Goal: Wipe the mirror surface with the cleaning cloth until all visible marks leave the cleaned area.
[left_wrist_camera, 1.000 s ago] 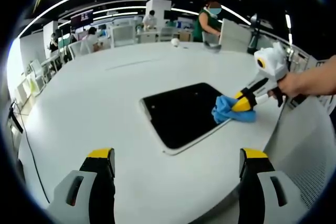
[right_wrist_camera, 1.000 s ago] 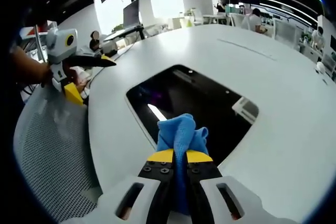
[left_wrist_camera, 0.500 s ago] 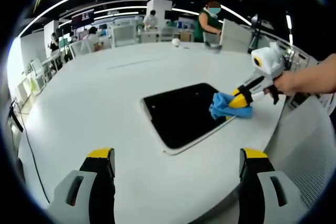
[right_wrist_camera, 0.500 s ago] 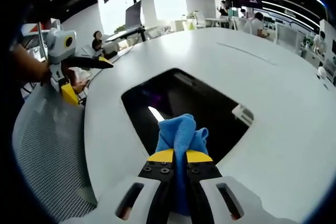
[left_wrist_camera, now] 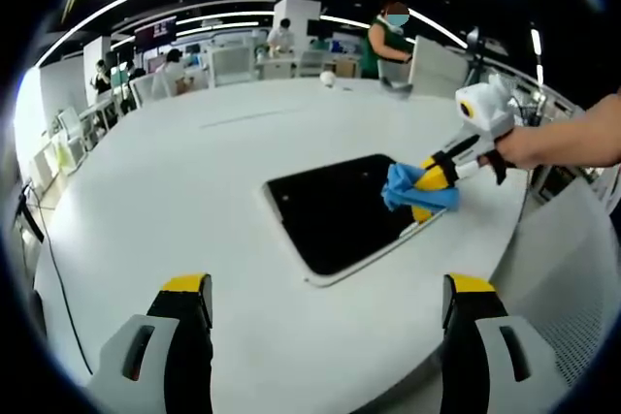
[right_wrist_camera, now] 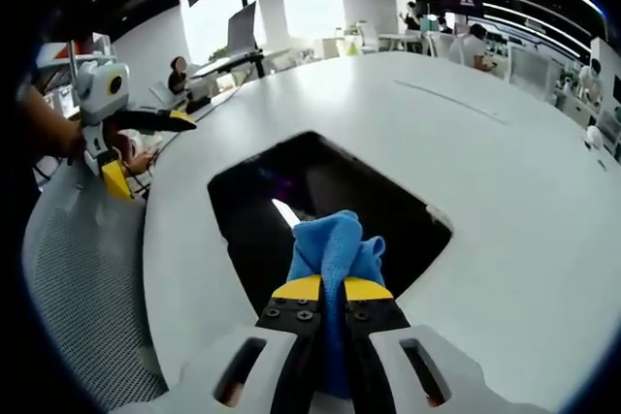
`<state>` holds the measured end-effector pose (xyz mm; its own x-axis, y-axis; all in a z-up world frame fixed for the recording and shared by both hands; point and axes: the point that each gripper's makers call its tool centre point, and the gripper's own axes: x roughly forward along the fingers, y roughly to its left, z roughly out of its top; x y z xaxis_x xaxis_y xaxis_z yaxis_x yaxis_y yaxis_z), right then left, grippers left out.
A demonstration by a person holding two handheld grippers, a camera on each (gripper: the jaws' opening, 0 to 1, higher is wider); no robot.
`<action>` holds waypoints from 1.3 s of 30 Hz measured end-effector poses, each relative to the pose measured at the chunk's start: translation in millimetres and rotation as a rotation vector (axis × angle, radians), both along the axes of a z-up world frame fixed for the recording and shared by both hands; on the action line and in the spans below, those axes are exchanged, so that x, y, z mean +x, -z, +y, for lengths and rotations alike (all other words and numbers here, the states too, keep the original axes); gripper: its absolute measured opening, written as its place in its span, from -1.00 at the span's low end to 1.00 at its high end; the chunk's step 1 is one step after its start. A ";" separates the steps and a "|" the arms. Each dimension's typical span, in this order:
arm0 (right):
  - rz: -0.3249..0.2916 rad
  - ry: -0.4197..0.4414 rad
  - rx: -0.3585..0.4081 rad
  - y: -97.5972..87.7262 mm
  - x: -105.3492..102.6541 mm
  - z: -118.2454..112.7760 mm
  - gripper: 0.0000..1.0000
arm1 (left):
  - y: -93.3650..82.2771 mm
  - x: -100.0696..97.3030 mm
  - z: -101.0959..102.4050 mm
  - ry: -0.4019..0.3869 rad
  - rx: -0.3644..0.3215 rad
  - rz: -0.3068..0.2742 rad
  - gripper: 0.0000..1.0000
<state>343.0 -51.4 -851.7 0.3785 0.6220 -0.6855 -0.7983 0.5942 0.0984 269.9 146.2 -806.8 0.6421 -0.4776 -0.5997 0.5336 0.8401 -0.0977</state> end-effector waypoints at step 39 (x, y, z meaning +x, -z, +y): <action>-0.042 -0.044 -0.029 -0.8 59.9 -1.5 -0.99 | 3.8 -2.0 1.6 -0.007 0.004 0.029 0.98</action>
